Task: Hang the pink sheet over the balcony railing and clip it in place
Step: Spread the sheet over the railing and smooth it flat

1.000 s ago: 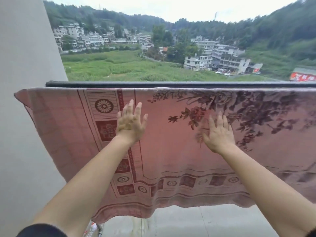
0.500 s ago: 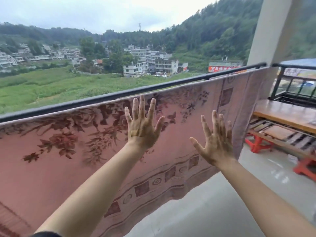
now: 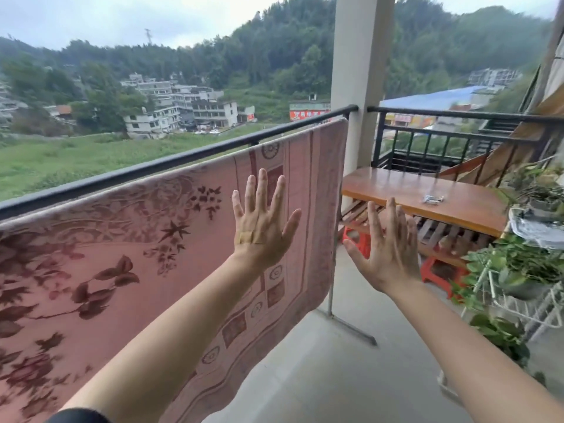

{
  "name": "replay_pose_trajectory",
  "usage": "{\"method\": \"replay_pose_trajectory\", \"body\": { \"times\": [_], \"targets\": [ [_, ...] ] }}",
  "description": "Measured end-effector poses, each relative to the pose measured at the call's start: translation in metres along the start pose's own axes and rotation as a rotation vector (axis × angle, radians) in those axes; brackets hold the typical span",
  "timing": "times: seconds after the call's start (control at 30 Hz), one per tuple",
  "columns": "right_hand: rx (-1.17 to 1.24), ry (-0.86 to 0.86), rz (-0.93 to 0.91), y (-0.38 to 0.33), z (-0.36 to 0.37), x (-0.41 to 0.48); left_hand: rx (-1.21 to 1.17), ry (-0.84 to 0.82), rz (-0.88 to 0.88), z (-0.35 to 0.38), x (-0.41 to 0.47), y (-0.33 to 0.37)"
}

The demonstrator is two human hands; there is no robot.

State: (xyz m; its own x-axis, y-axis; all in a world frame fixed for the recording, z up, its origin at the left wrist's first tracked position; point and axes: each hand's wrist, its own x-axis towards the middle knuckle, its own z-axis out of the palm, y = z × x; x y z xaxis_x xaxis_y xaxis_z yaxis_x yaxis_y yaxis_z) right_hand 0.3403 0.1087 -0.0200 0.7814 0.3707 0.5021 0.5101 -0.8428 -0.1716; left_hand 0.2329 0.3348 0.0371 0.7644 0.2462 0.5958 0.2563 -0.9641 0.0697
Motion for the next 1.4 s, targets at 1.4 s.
{"method": "replay_pose_trajectory", "body": {
  "times": [1.4],
  "targets": [
    [-0.020,-0.462,0.511,0.627,0.367,0.504,-0.110,-0.583,0.261,0.691,0.566,0.422]
  ]
}}
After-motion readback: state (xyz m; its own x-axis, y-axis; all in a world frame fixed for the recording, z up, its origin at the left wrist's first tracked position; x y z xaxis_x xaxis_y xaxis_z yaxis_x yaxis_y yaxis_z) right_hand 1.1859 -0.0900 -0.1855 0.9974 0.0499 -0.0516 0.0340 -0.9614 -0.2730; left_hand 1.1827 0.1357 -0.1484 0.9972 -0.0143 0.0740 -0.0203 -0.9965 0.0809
